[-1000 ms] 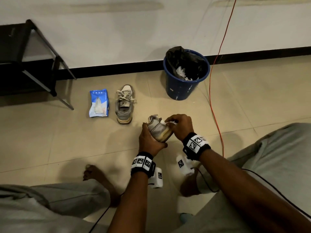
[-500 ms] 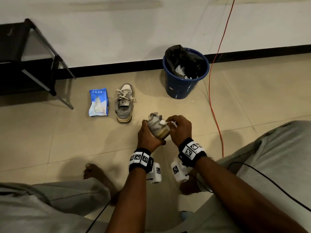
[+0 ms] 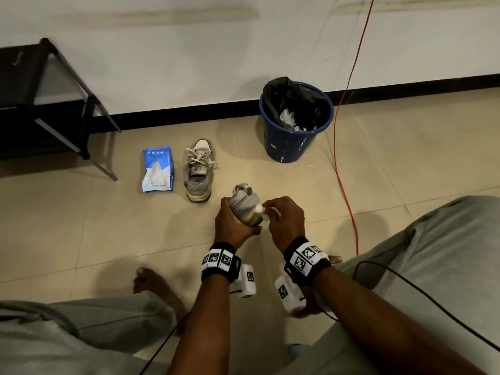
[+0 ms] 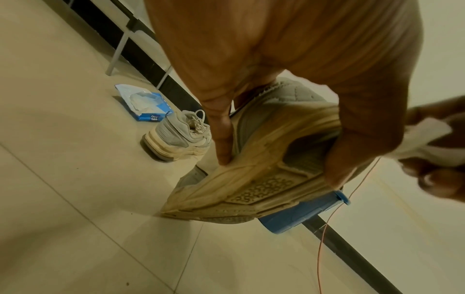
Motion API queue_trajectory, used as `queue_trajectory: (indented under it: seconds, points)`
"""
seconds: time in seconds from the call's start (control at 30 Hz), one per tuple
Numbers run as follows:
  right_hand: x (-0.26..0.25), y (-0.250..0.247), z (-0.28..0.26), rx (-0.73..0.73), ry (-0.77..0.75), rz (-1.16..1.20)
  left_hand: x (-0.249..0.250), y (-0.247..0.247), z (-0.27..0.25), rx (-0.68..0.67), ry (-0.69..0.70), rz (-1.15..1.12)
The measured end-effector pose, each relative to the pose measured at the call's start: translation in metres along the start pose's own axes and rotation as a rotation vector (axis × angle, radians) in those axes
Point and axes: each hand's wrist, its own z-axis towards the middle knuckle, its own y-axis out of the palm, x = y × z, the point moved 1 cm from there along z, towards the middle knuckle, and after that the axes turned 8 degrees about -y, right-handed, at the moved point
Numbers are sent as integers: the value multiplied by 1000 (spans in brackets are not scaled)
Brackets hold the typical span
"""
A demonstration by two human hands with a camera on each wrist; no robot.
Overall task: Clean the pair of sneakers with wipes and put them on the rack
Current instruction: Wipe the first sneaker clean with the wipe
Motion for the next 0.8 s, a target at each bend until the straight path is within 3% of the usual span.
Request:
queue_trajectory:
  seconds: [0.1, 0.27, 0.4, 0.53, 0.63, 0.8]
  points:
    - [13, -4, 17, -4, 125, -38, 0, 1, -3, -28, 39, 44]
    - [-5, 2, 10, -139, -32, -16, -9, 2, 1, -12, 63, -12]
    - [19, -5, 43, -144, 161, -99, -12, 11, -1, -25, 119, -16]
    - [7, 3, 20, -221, 103, -41, -19, 15, 2, -34, 112, -104]
    - [17, 17, 13, -274, 183, -15, -22, 20, -1, -66, 91, -95]
    - [20, 24, 24, -303, 191, 26, -29, 17, 0, 31, 81, -107]
